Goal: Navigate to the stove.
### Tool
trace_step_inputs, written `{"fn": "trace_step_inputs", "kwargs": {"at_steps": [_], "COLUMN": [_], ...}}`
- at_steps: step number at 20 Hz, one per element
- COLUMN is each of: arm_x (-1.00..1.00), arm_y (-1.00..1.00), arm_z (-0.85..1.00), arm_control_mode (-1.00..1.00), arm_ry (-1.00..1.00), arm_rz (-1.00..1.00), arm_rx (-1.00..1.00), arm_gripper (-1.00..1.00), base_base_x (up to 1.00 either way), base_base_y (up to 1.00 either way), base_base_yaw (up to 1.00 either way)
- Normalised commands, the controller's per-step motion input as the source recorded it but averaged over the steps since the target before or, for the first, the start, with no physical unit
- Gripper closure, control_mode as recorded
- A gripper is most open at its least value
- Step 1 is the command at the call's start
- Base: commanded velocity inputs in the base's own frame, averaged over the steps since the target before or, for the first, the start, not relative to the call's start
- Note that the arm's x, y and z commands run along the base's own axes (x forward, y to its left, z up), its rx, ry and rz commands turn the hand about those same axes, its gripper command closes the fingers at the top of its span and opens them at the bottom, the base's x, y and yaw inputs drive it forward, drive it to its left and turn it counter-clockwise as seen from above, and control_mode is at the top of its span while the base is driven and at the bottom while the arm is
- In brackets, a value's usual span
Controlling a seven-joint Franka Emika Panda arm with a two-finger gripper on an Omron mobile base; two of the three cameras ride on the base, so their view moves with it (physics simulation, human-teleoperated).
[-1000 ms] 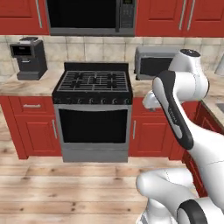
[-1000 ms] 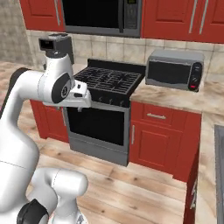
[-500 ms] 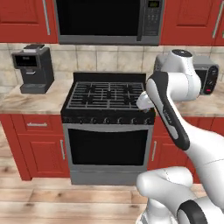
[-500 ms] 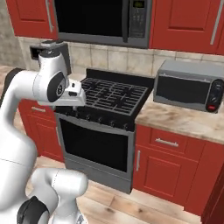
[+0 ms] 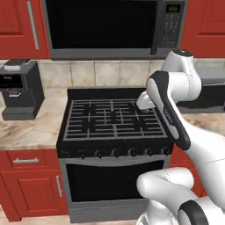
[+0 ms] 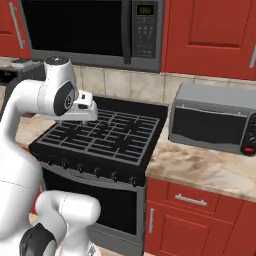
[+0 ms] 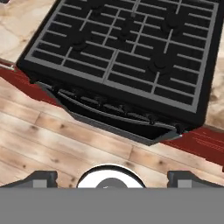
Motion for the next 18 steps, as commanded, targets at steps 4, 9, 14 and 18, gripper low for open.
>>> {"fn": "trace_step_inputs", "kwargs": {"at_steps": [4,9,14,18], "arm_x": [0.0,0.0,0.24,0.34], "arm_y": [0.0,0.0,-0.15,-0.27], "arm_z": [0.0,0.0,-0.6,-1.0], "arm_control_mode": [1.0,1.0,-1.0,-1.0], "arm_ry": [0.0,0.0,0.03,0.09], "arm_rz": [0.0,0.0,-0.08,-0.11], "arm_rx": [0.0,0.0,0.1,0.19], "arm_gripper": [-1.0,-1.0,-1.0,-1.0], "base_base_x": [1.0,0.99,0.37,0.0], "base_base_y": [0.51,0.33,0.0,0.0], "base_base_yaw": [-0.31,-0.27,-0.09,0.0]}}
